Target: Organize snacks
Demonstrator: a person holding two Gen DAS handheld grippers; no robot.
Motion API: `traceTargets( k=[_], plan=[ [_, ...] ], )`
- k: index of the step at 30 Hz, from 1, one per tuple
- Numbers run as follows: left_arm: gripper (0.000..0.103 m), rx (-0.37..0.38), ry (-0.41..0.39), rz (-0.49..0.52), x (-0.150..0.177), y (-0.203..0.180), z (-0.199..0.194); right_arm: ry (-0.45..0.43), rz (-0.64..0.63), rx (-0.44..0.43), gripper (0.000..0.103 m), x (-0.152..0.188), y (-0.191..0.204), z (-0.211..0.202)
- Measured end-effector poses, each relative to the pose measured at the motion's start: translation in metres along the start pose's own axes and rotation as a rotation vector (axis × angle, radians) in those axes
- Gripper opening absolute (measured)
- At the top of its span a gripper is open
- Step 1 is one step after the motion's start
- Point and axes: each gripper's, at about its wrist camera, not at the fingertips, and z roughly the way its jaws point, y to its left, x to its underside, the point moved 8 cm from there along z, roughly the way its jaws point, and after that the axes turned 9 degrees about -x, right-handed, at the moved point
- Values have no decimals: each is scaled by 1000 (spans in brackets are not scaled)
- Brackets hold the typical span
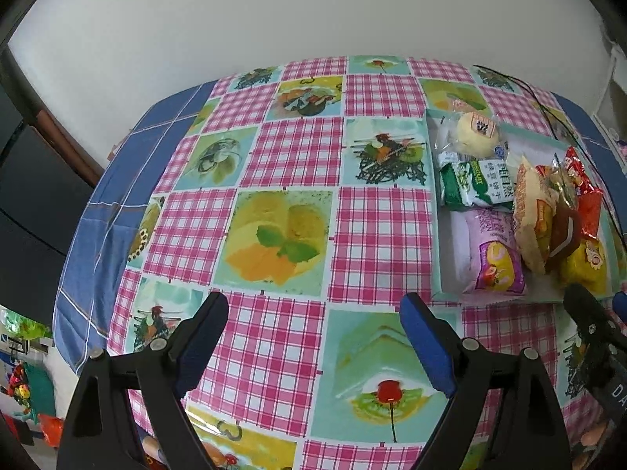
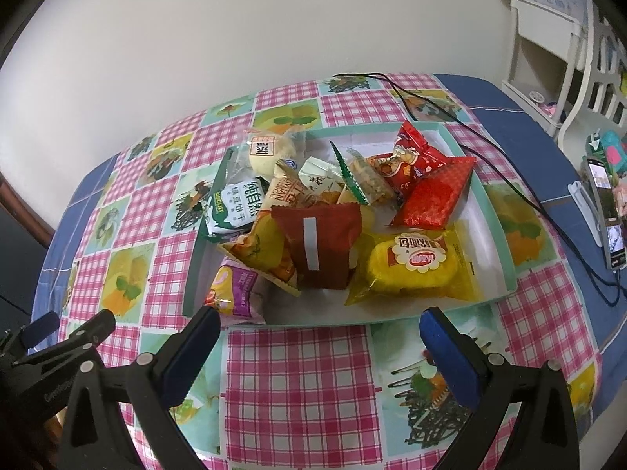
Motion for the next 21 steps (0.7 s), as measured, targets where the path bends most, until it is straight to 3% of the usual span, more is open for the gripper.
traceTargets(
  k=[21],
  plan=[
    [90, 27, 42, -24, 1, 3, 9, 39, -34, 24, 103, 5, 7, 11]
  ],
)
